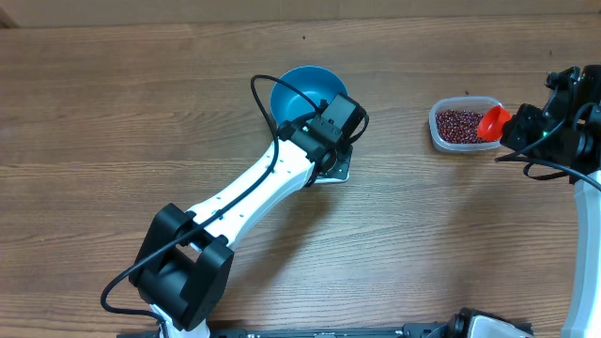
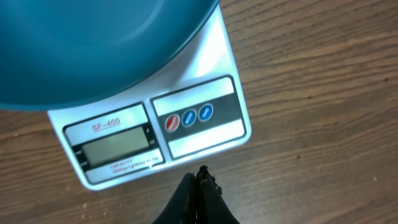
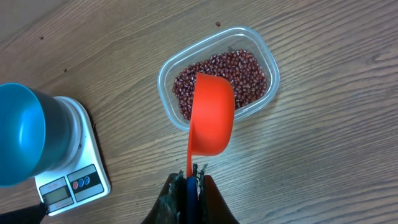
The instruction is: Scoop item into bowl and weigh 150g on scale
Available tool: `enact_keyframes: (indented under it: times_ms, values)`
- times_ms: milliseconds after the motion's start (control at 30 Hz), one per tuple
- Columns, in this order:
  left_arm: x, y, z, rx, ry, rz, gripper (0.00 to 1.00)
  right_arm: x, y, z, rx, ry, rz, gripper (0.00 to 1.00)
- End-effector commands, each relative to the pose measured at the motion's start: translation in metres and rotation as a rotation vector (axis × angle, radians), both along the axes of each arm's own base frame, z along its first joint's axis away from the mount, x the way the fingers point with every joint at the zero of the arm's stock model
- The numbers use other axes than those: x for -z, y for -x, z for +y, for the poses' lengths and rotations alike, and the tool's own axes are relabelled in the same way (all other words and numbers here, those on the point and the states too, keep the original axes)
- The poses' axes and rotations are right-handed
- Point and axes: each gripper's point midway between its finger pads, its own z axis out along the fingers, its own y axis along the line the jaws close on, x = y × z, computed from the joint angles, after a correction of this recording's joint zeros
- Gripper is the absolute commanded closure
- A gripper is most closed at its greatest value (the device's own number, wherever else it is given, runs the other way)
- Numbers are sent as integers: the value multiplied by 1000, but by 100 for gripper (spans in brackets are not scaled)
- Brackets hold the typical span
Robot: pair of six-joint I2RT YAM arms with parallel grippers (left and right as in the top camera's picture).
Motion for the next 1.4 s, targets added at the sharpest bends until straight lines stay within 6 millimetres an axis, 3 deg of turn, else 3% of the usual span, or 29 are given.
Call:
enact_keyframes:
  times_ms: [0,200,333,633,900,1367]
  values:
    - [17,1,3,-7,-22,-6,96,-2,-2,-3,6,5,-8,96]
    - [29,-4,8,-18,-36,-53,96,-2,-2,-4,10,9,-6,96]
    - [27,-11,17,-54,-79,-95,96,-2,-2,-4,10,10,-6,96]
    - [29,-13,17,-52,-86,-101,96,-2,-2,-4,9,10,-6,96]
    - [52,-11,16,-31,-117,-66,96,-2,-2,-4,10,10,-6,96]
    - [70,-14,14,-21,-129,-55,96,-1,0,-4,10,8,2,96]
